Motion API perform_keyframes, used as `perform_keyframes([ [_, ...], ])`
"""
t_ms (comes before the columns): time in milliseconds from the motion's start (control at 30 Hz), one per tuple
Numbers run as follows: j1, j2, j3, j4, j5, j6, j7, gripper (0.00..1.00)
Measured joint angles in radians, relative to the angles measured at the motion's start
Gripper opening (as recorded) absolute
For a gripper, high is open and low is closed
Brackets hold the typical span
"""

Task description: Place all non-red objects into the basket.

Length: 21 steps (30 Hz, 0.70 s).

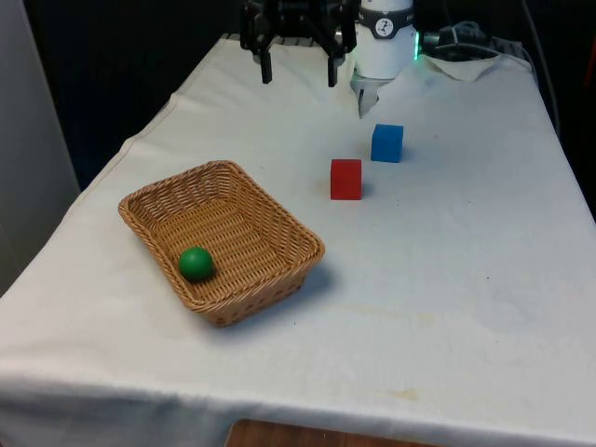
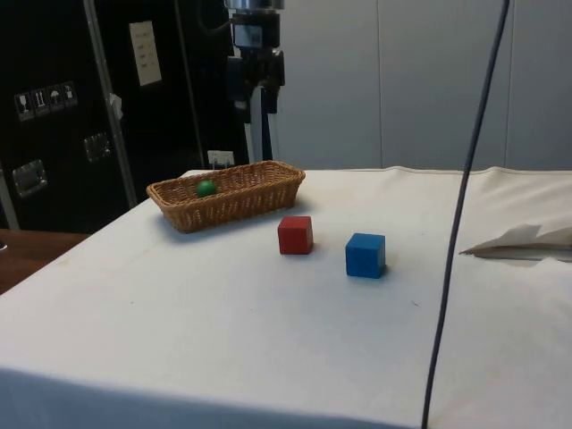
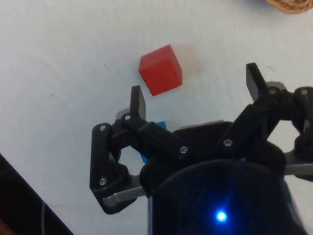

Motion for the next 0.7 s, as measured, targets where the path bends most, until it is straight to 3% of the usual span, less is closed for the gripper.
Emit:
perform_keyframes([
  [700, 0.001, -0.175, 0.040, -0.201, -0.143, 0.042, 0.103, 1.00],
])
